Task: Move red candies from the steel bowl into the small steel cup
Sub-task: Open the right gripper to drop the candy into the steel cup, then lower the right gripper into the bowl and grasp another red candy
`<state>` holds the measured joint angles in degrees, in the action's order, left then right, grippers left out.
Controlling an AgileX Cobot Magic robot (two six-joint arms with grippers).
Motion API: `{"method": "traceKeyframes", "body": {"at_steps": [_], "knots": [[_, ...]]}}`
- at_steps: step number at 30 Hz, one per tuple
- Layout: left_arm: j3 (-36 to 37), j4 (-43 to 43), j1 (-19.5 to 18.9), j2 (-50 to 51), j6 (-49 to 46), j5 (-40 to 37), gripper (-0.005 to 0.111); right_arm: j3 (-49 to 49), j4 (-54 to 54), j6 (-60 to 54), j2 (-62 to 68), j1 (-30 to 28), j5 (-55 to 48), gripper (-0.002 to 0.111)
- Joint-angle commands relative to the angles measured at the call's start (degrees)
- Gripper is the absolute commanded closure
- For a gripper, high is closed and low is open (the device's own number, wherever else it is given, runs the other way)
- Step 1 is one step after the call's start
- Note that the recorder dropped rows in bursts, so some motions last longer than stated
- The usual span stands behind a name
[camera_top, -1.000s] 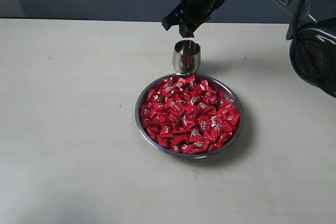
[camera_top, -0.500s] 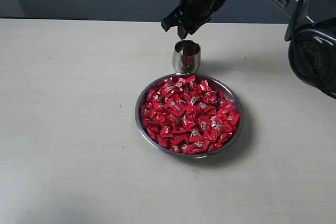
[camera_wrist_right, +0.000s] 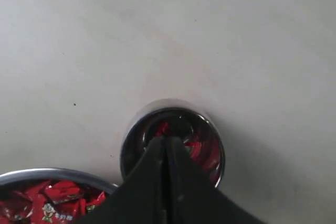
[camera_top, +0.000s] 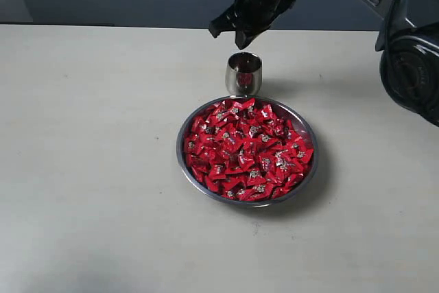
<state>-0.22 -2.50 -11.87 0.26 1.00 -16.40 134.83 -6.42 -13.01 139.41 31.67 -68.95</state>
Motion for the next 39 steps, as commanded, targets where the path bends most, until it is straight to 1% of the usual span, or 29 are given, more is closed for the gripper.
{"method": "traceKeyframes", "body": {"at_steps": [1, 13, 16, 19, 20, 24, 27, 30, 34, 39], "knots": [[0.2, -0.1, -0.1, -0.3, 0.1, 0.1, 0.106, 0.3, -0.1, 2.7, -2.9, -0.2, -0.4, 0.109], [0.2, -0.1, -0.1, -0.3, 0.1, 0.1, 0.106, 0.2, 1.5, 5.4, -8.1, -0.2, 0.4, 0.109], [0.2, -0.1, -0.1, -0.3, 0.1, 0.1, 0.106, -2.4, 1.5, 5.7, -10.1, -0.2, 2.3, 0.109], [0.2, -0.1, -0.1, -0.3, 0.1, 0.1, 0.106, -9.8, 1.5, 6.0, -14.4, -0.2, 7.6, 0.109], [0.2, -0.1, -0.1, -0.3, 0.1, 0.1, 0.106, -13.7, 1.5, 6.1, -16.2, -0.2, 10.0, 0.109], [0.2, -0.1, -0.1, -0.3, 0.1, 0.1, 0.106, -33.8, 1.0, 6.1, -24.8, -0.2, 21.9, 0.109], [0.2, -0.1, -0.1, -0.3, 0.1, 0.1, 0.106, -47.2, 0.4, 5.6, -30.8, -0.2, 28.6, 0.109], [0.2, -0.1, -0.1, -0.3, 0.1, 0.1, 0.106, -56.6, 0.4, 5.4, -34.9, -0.2, 31.6, 0.109], [0.2, -0.1, -0.1, -0.3, 0.1, 0.1, 0.106, -63.3, -1.4, 4.3, -36.2, -0.2, 31.6, 0.109], [0.2, -0.1, -0.1, -0.3, 0.1, 0.1, 0.106, -66.2, -10.8, -2.5, -35.9, -0.1, 31.8, 0.109]]}}
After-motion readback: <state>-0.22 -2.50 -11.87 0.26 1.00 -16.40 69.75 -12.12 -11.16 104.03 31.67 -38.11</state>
